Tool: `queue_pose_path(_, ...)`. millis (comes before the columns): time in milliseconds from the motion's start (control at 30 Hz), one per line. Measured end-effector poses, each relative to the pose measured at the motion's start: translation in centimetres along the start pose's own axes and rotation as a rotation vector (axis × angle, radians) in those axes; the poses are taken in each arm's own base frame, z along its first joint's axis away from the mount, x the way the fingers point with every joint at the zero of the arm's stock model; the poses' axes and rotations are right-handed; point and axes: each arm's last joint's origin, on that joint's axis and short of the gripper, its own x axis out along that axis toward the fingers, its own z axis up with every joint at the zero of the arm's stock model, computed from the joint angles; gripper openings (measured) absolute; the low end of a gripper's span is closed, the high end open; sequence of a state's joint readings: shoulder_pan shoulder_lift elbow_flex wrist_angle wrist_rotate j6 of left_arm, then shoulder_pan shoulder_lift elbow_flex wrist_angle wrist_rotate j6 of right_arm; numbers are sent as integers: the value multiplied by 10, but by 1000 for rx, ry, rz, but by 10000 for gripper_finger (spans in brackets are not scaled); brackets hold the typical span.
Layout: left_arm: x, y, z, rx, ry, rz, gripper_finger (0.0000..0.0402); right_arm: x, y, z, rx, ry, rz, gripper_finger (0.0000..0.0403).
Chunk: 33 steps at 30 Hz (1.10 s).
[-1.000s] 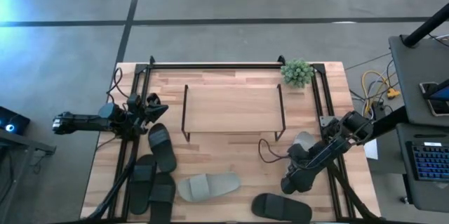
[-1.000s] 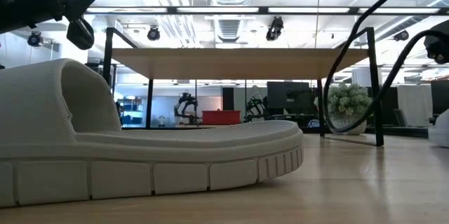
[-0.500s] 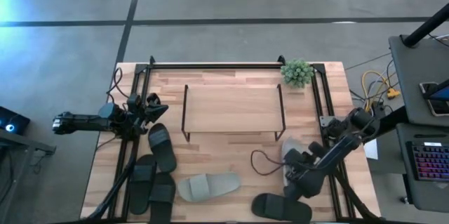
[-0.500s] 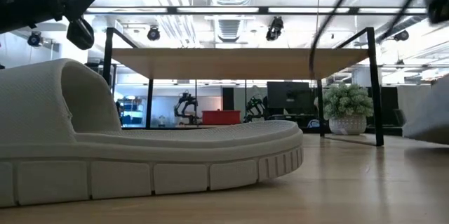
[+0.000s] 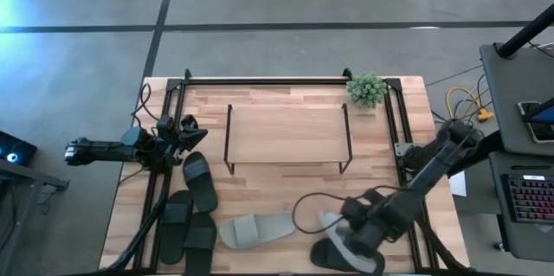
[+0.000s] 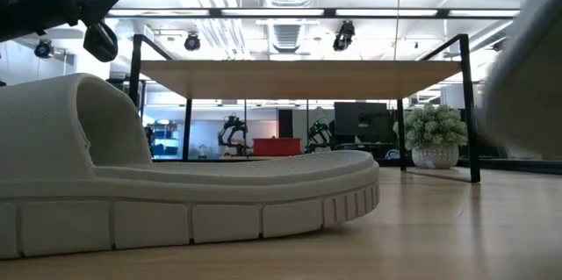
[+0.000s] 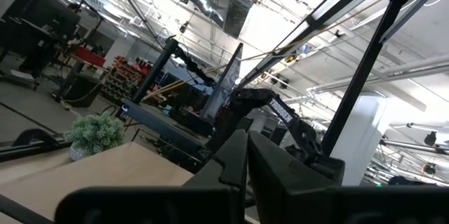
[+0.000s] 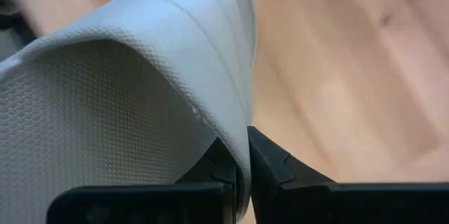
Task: Pick and place slides into the shelf
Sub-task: Move the right gray slipper to the middle of the table
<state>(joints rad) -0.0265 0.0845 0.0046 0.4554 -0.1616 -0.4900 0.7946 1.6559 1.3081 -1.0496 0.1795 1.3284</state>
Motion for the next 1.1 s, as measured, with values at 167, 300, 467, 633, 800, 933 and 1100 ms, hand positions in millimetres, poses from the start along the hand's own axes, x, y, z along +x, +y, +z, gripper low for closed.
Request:
queue_pose_path(167, 0, 0, 0, 0, 0, 0, 0, 30, 16, 38, -174, -47, -96, 10)
queue_pose_path(300, 0, 0, 0, 0, 0, 0, 0, 49, 29, 77, -272, -100, -193, 11)
queue_pose_path(467, 0, 0, 0, 0, 0, 0, 0, 49, 26, 118, -295, -155, -499, 12)
queue_pose_path(633, 0, 0, 0, 0, 0, 0, 0, 59, 22, 154, -357, -126, -575, 12)
queue_pose_path(800, 0, 0, 0, 0, 0, 0, 0, 85, 13, 182, -337, -85, -628, 13)
queue_pose_path(933, 0, 0, 0, 0, 0, 0, 0, 104, 3, 196, -257, -52, -681, 13)
queue_pose_path(1100, 0, 0, 0, 0, 0, 0, 0, 115, -3, 199, -153, -33, -732, 13)
